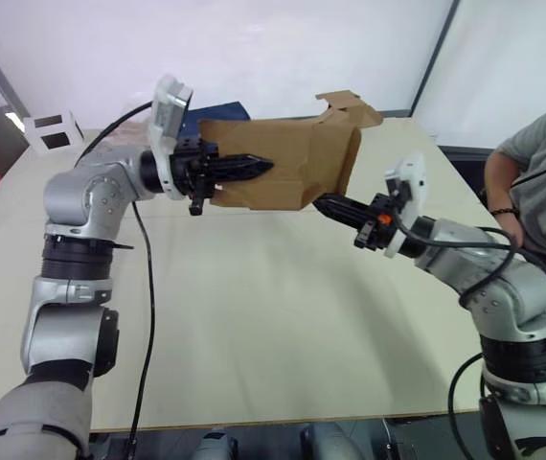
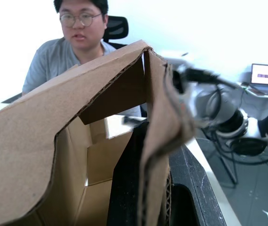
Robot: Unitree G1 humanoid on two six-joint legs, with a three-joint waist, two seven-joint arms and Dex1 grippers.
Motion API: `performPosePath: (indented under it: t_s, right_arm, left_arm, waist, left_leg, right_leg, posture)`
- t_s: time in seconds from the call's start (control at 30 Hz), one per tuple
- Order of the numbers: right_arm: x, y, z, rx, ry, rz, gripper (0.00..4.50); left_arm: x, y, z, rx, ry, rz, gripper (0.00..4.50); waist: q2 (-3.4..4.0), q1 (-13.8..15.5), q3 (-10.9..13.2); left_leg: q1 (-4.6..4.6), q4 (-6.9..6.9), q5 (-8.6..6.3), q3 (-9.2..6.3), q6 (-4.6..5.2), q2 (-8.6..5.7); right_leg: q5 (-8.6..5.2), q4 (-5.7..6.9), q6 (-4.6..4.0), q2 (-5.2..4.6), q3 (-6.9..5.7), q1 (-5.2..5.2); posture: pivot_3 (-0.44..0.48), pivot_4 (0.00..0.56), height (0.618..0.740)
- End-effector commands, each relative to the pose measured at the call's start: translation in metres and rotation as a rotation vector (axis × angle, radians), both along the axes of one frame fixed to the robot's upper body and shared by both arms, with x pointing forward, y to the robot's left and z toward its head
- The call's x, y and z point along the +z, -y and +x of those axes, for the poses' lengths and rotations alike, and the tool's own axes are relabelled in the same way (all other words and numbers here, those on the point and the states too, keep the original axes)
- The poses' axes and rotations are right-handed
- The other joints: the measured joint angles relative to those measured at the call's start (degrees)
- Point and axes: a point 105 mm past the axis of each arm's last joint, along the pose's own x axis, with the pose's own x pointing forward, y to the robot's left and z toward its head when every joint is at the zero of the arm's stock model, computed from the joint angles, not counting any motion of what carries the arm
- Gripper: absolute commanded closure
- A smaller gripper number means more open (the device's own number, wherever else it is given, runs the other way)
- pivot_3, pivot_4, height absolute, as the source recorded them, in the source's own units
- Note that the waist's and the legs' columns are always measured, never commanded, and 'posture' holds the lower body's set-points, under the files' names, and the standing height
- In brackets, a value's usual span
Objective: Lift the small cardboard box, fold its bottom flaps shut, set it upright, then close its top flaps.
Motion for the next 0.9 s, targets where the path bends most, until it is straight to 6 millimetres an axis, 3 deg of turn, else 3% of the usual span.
performPosePath:
  t_s: [0.03,0.23,0.37,0.53,0.73,0.83,0.9]
  right_arm:
    - [0.020,-0.007,-0.007,0.041,0.075,0.039,4.40]
    - [0.030,-0.018,-0.012,0.102,0.077,0.090,4.40]
    - [0.026,-0.029,-0.018,0.159,0.058,0.086,4.40]
    - [0.019,-0.029,-0.018,0.166,0.051,0.067,4.40]
    - [0.027,0.005,-0.022,0.146,0.052,-0.001,4.40]
    - [0.063,0.047,-0.025,0.096,0.046,0.139,4.40]
    - [0.073,0.061,-0.027,0.084,0.047,0.194,4.40]
  left_arm:
    - [0.014,0.002,-0.010,-0.032,0.058,-0.004,4.50]
    - [0.014,0.001,-0.012,-0.031,0.049,-0.006,4.50]
    - [0.011,0.001,-0.011,-0.027,0.040,-0.005,4.50]
    - [0.011,0.003,-0.011,-0.027,0.045,-0.008,4.50]
    - [0.013,0.000,-0.009,-0.009,0.054,-0.012,4.50]
    - [0.013,-0.002,-0.009,-0.006,0.053,-0.008,4.50]
    - [0.013,-0.003,-0.010,-0.005,0.053,-0.005,4.50]
  waist:
    - [0.00,0.0,0.0]
    - [0.00,-0.3,0.0]
    - [0.00,-0.3,0.0]
    - [0.00,-0.2,0.0]
    - [0.00,-0.1,0.0]
    - [0.00,-0.1,0.0]
    - [-0.01,-0.1,0.0]
  left_leg:
    - [-0.01,0.01,0.01,0.00,-0.01,0.00]
    - [0.01,0.00,0.00,-0.01,-0.01,0.01]
    - [0.02,-0.01,0.00,-0.01,0.00,0.01]
    - [0.01,0.00,-0.01,-0.01,0.02,0.00]
    - [0.01,0.01,-0.01,-0.01,0.03,-0.01]
    - [0.01,0.01,-0.09,0.00,0.16,-0.02]
    - [0.01,0.01,-0.09,0.00,0.16,-0.01]
  right_leg:
    - [0.00,-0.02,0.00,-0.01,0.00,0.01]
    - [0.00,0.00,0.00,0.01,0.00,0.01]
    - [0.00,0.00,0.00,0.02,0.00,0.01]
    - [0.00,0.00,0.00,0.00,0.00,0.01]
    - [0.00,0.00,0.00,-0.01,0.00,0.01]
    - [0.00,-0.02,0.00,-0.01,0.01,0.02]
    - [0.00,-0.02,0.00,-0.01,0.00,0.03]
  posture:
    - [0.000,0.150,0.740]
    - [0.000,0.150,0.740]
    - [0.000,0.150,0.740]
    - [0.000,0.150,0.740]
    - [0.000,0.150,0.740]
    - [0.000,0.150,0.740]
    - [0.000,0.150,0.740]
